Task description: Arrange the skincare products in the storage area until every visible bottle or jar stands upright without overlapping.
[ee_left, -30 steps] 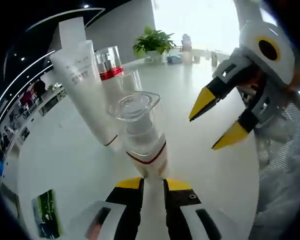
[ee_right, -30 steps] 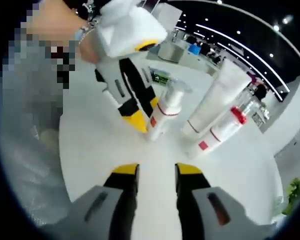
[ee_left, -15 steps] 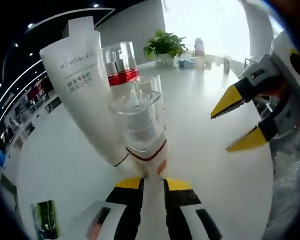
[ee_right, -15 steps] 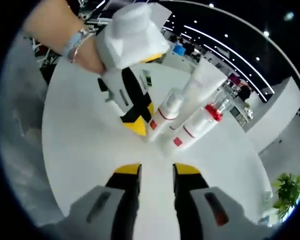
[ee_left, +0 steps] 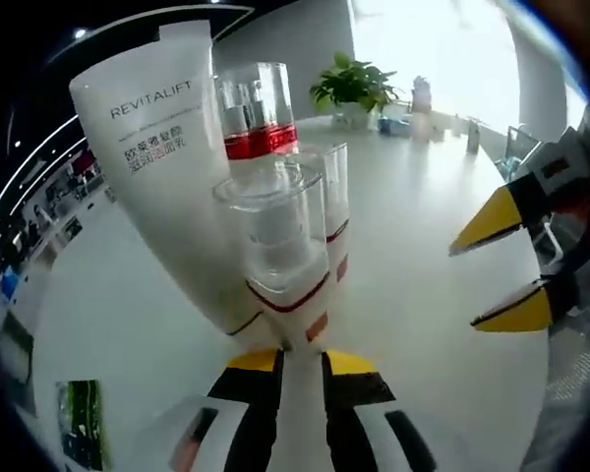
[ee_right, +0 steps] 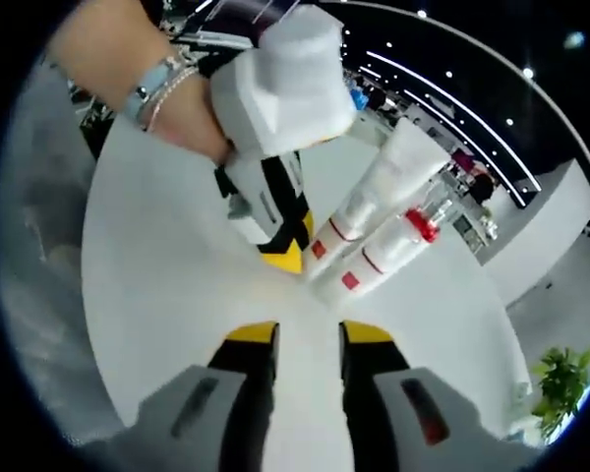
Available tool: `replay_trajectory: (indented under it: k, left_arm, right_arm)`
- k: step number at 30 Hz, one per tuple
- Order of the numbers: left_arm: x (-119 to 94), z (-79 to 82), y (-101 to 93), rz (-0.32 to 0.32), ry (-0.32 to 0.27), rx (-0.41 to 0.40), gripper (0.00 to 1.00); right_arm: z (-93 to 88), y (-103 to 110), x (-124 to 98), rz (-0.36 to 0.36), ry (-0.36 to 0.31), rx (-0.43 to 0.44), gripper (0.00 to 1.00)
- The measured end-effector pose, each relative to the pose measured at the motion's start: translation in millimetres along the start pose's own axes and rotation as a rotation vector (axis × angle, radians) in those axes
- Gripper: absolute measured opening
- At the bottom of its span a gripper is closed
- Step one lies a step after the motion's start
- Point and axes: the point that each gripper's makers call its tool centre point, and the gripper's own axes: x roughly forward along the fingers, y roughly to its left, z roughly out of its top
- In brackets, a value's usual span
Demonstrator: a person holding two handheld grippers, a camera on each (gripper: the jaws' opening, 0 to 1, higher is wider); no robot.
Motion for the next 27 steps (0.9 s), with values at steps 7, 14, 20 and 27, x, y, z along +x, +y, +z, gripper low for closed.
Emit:
replay_trajectory:
  k: [7, 14, 20, 27]
  left_arm:
    - [4.1, 1.9, 1.5, 0.032, 0.006, -0.012, 0.17]
    - [7.0, 4.2, 4.5, 0.054, 0.002, -0.060, 0.17]
    - [6.5, 3.1, 1.7, 0.045, 0.003, -0.092, 0.23]
    - [-23.3, -6.0, 10.9, 0.084, -0.009, -0.108, 0.26]
  right_arm:
    - [-1.4, 1.1, 1.1, 0.002, 0.008, -0.005, 0.25]
    - [-1.7, 1.2, 1.7, 0.003, 0.013, -0.015, 0.25]
    - [-1.9, 2.6, 2.3, 0.009, 0.015, -0.020, 0.25]
    - [-2.0, 1.8, 2.5, 0.008, 0.013, -0.021, 0.25]
